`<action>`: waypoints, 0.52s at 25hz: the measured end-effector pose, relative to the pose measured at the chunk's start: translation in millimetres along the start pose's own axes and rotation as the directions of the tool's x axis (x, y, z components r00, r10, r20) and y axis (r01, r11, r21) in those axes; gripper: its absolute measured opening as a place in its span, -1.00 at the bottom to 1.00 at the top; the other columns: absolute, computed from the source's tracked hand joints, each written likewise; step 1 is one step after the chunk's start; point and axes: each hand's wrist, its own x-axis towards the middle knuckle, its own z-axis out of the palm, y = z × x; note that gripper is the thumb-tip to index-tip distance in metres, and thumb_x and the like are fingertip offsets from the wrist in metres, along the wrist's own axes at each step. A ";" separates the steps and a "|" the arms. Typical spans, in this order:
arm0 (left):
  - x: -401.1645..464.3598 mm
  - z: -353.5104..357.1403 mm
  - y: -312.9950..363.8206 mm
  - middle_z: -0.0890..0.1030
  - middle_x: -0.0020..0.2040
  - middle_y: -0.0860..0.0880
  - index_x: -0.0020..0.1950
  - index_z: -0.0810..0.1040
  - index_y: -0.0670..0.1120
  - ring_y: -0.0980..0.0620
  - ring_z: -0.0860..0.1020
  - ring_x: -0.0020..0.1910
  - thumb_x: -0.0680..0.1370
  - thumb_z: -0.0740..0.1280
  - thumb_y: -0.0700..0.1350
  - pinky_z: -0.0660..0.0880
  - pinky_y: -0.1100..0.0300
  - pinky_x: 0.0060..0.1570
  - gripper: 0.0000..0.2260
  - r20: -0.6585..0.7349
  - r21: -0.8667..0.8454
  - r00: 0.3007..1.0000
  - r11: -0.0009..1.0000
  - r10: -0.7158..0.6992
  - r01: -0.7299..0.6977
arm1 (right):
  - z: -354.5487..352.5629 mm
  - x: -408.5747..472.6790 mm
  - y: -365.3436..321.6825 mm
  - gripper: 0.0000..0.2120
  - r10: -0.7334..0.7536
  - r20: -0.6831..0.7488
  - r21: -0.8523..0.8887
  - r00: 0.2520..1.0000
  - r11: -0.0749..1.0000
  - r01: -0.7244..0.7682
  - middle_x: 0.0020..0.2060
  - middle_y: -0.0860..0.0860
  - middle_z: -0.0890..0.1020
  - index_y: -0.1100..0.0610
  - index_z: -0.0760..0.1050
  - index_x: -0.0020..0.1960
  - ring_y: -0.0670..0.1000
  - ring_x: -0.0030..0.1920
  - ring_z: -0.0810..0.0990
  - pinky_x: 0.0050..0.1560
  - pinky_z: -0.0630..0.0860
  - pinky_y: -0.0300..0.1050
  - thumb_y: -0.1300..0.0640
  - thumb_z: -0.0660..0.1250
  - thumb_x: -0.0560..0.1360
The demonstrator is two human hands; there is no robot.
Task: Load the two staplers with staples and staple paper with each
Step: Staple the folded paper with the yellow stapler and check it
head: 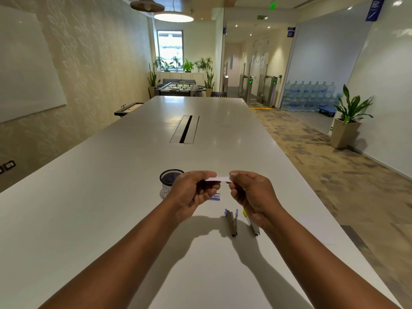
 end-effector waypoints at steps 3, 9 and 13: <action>-0.1 0.6 0.9 0.70 -0.24 -0.23 -0.04 0.69 -0.31 0.00 0.68 -0.36 0.55 0.35 -0.29 0.63 0.23 -0.35 -0.87 -0.012 -0.018 0.999 0.999 -0.030 0.030 | -0.4 -0.3 -0.3 -0.90 0.039 0.003 0.045 0.999 0.998 -0.039 -0.31 0.18 0.69 0.30 0.67 -0.02 0.00 -0.40 0.60 -0.32 0.61 -0.21 0.28 0.46 0.50; -2.2 -0.6 1.3 0.71 -0.21 -0.24 -0.04 0.70 -0.32 0.00 0.68 -0.36 0.50 0.43 -0.29 0.62 0.23 -0.37 -0.89 -0.017 -0.022 0.999 0.999 -0.041 0.041 | -2.5 -2.5 -0.1 -0.89 0.073 0.005 0.081 0.997 0.994 -0.074 -0.22 0.24 0.72 0.32 0.68 -0.03 0.00 -0.37 0.63 -0.31 0.62 -0.21 0.28 0.48 0.49; -2.4 -2.4 -0.6 0.72 -0.17 -0.25 0.03 0.68 -0.30 -0.02 0.69 -0.30 0.52 0.43 -0.26 0.64 0.22 -0.31 -0.86 0.003 0.039 1.000 0.999 0.024 -0.024 | -3.0 -3.6 -0.7 -0.87 0.108 -0.016 0.099 0.994 0.989 -0.106 -0.21 0.25 0.72 0.34 0.66 0.00 -0.01 -0.37 0.65 -0.33 0.61 -0.21 0.30 0.47 0.48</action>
